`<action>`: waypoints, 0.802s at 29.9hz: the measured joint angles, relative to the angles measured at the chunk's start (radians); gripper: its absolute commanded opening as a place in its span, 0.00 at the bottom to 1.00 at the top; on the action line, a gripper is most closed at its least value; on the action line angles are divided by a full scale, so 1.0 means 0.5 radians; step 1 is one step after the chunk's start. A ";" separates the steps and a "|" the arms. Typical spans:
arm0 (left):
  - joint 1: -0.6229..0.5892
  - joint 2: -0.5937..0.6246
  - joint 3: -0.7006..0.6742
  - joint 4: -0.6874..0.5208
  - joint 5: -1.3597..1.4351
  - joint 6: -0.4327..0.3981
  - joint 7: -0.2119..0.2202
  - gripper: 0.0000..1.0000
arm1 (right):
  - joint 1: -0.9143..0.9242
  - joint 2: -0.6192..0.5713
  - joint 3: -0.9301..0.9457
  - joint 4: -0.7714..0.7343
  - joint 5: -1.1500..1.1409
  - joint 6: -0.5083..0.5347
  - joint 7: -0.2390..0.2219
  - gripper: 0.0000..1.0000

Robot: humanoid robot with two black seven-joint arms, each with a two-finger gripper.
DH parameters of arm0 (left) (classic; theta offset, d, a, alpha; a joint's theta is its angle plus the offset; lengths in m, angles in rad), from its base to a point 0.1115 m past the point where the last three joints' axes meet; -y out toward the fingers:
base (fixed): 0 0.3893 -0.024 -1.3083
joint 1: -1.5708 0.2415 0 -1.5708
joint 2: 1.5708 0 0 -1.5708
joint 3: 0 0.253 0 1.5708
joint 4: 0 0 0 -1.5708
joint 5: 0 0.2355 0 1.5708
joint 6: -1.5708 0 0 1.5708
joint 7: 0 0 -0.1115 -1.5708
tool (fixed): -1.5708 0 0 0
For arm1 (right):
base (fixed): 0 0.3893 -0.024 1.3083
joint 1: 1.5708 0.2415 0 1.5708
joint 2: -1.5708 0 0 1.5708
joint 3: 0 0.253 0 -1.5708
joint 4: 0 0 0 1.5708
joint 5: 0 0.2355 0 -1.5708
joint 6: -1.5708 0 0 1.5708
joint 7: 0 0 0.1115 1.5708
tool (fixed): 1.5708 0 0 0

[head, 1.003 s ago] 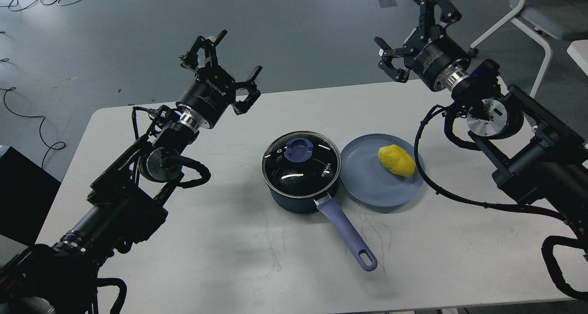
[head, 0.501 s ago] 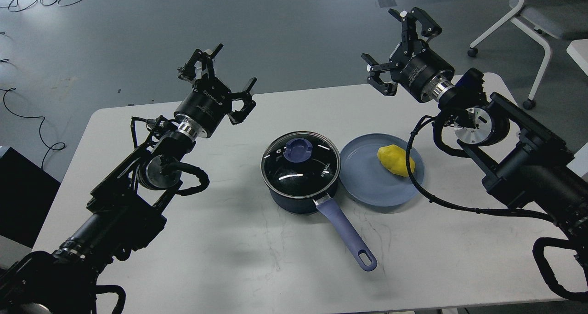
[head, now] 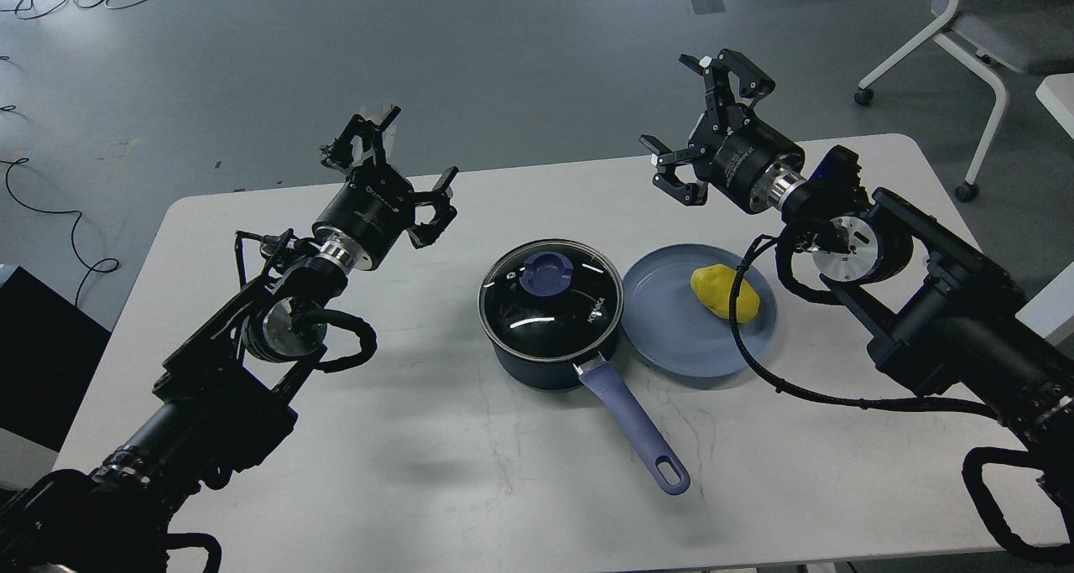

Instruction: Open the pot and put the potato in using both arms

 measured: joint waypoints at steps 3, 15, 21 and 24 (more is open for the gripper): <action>-0.008 -0.007 0.003 0.002 0.008 0.054 0.004 0.98 | -0.033 0.000 0.002 0.007 -0.001 0.000 0.000 1.00; -0.041 0.010 0.004 0.006 0.026 0.161 0.001 0.98 | -0.067 0.000 0.021 0.018 -0.001 0.000 0.014 1.00; -0.060 0.037 0.006 -0.026 0.139 0.195 -0.034 0.98 | -0.072 -0.030 0.068 0.052 0.001 0.000 0.016 1.00; -0.099 0.044 0.008 -0.037 0.618 0.432 -0.117 0.98 | -0.072 -0.091 0.077 0.086 0.002 0.003 0.018 1.00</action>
